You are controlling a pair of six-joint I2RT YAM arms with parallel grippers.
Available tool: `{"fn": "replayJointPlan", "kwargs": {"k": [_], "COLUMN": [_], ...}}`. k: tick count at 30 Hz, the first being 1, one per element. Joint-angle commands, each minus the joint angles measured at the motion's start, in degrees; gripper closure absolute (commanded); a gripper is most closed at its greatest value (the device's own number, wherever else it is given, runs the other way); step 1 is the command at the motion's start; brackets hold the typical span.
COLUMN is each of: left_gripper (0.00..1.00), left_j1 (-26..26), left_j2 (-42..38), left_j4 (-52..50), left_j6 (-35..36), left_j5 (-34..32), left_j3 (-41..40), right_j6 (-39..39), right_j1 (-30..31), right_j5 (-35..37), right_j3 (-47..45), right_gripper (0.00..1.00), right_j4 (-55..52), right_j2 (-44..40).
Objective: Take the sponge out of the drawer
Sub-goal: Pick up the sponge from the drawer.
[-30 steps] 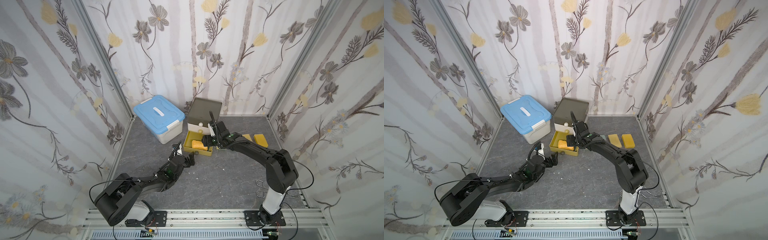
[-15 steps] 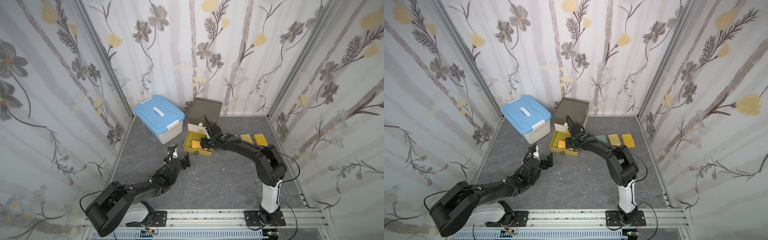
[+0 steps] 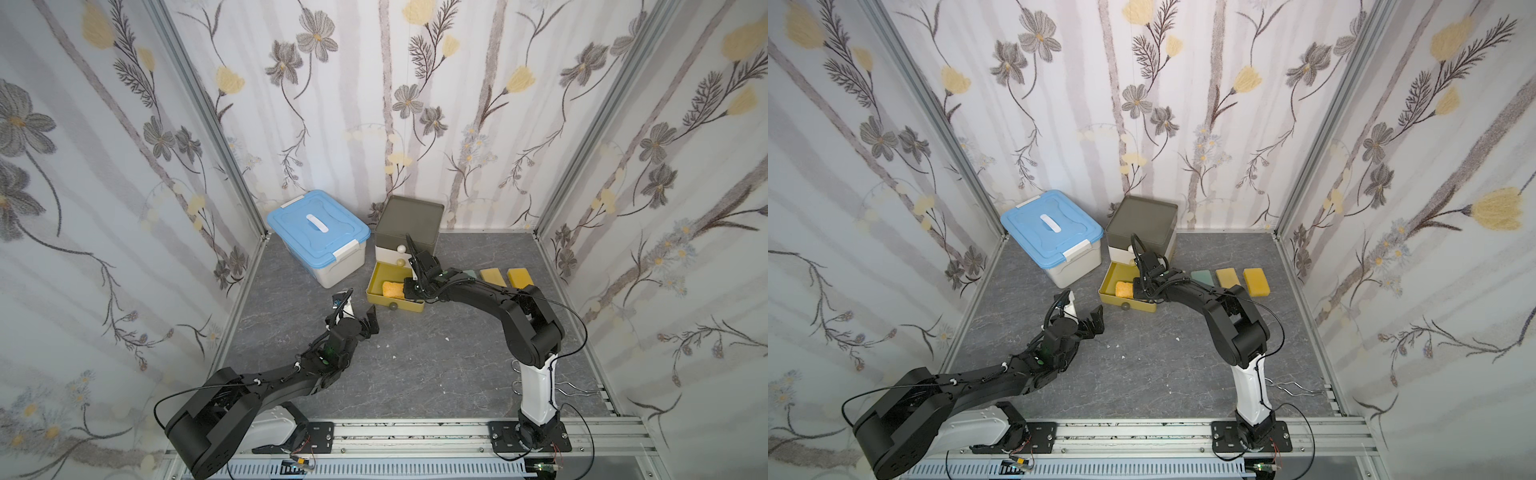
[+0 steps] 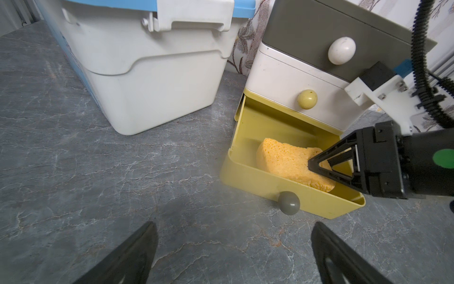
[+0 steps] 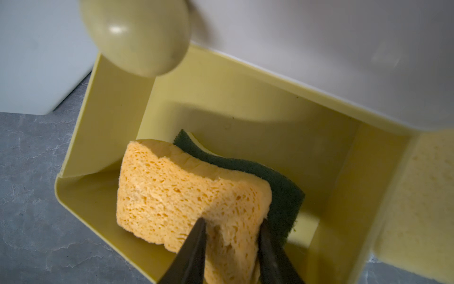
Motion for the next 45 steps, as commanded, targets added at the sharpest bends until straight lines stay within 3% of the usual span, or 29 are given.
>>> {"fn": "replayJointPlan", "kwargs": {"k": [1,5,10,31,38,45], "left_gripper": [0.00,0.00,0.00,0.00,0.00,0.00], "left_j1": [0.1,0.1,0.1,0.1,0.1,0.1], "left_j2": [-0.3,-0.1,0.0,2.8,5.2,6.6], "left_j4": [-0.4,-0.5,-0.5,1.6,3.1,3.9], "left_j6": [0.3,0.1,0.0,-0.5,0.1,0.5], "left_j5": [-1.2,-1.2,-1.6,-0.5,1.1,1.5], "left_j3": [0.3,0.4,0.3,0.9,2.2,2.7], "right_j6": [-0.1,-0.2,-0.8,0.2,1.7,3.2], "right_j1": [0.2,0.1,0.1,-0.6,-5.9,-16.8], "right_j5": [0.5,0.4,0.0,2.9,4.1,3.2], "right_j3": [-0.2,-1.0,-1.3,-12.0,-18.8,-28.3], "right_gripper": [0.73,0.88,0.98,0.98,0.97,0.96], "right_j4": [-0.6,0.6,1.7,3.0,4.2,5.8], "right_j2": [0.4,-0.9,-3.0,-20.7,-26.8,-36.4]}}
